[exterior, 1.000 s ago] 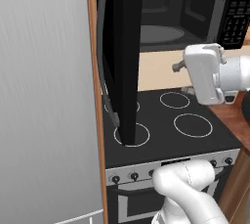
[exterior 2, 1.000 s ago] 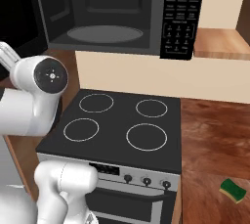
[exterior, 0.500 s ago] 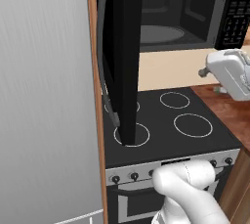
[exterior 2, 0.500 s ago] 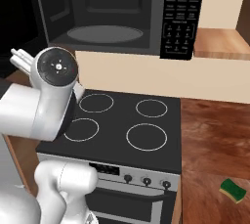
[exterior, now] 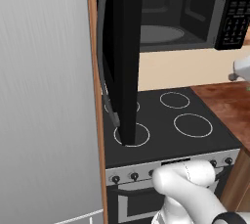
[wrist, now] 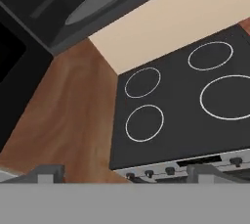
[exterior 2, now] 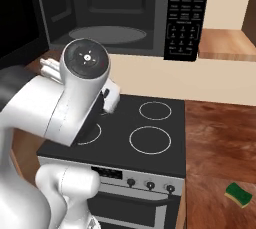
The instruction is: Place the sponge inside the microwave to prepare for sanitizing.
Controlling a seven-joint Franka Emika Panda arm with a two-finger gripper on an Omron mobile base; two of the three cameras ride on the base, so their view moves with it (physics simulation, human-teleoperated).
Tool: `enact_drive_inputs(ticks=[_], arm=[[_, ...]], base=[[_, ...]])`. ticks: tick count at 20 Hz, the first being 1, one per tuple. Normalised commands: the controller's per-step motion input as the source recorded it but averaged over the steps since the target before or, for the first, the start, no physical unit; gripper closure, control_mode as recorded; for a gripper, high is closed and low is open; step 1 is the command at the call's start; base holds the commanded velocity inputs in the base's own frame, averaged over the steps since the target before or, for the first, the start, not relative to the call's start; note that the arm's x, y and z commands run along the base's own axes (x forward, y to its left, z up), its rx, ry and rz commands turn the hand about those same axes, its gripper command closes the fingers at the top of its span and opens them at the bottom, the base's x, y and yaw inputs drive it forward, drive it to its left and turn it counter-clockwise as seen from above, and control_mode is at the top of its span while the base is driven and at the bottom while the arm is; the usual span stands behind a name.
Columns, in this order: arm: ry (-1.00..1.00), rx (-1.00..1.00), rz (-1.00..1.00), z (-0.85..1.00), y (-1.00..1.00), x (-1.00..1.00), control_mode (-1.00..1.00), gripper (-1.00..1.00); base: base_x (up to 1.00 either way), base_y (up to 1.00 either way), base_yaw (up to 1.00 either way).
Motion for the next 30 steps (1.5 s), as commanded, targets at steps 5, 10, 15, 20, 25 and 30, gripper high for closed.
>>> enact_drive_inputs(ticks=[5, 10, 15, 20, 25, 30], arm=[[0.00, -0.16, -0.26, -0.21, -0.70, -0.09, -1.00, -1.00], [0.00, -0.13, -0.35, -0.24, -0.64, -0.05, -1.00, -1.00], [0.01, -0.08, -0.53, -0.22, -0.51, 0.00, -1.00, -1.00], [0.22, 0.00, -0.59, -0.16, -0.50, 0.00, -1.00, -1.00], [0.29, 0.01, -0.47, -0.18, -0.57, 0.00, -1.00, -1.00], [0.27, 0.07, -0.38, -0.24, -0.61, 0.00, -1.00, -1.00]], base=[[0.00, 0.00, 0.00], [0.00, 0.00, 0.00], [0.00, 0.00, 0.00], [0.00, 0.00, 0.00], [0.00, 0.00, 0.00], [0.00, 0.00, 0.00]])
